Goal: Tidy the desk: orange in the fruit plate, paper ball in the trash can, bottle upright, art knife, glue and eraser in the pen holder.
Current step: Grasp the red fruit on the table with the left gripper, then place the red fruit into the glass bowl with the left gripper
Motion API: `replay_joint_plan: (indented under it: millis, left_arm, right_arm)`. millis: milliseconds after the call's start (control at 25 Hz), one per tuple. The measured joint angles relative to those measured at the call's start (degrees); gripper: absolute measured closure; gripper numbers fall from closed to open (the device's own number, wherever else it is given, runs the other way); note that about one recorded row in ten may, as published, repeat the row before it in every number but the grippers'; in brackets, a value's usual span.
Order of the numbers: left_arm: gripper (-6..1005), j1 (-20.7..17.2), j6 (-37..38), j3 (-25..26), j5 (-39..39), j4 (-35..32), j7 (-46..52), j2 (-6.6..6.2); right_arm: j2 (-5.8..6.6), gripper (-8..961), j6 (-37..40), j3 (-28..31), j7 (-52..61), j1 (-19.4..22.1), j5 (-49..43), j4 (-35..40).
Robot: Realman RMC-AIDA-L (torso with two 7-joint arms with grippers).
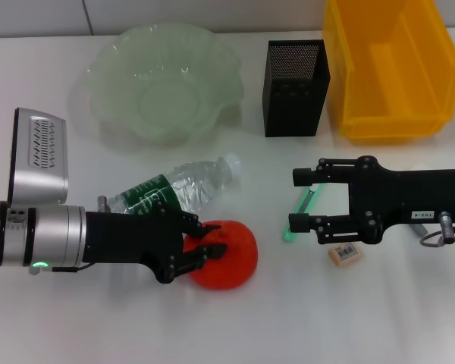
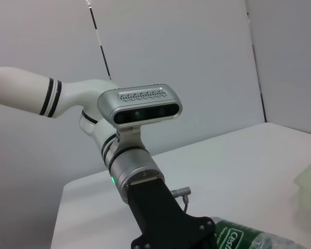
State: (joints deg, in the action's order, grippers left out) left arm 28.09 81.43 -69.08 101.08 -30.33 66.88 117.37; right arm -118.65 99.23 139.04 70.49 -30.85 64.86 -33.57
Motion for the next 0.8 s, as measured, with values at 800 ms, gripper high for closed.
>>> replay_joint_plan:
  millis: [800]
  left_arm:
    - [909,-1.7,13.3,33.9,-0.4,-1.9,3.8,-0.45]
  right_arm:
    - [0.0,215,-0.2,0.0,0.0,0.5,0.0,0.0]
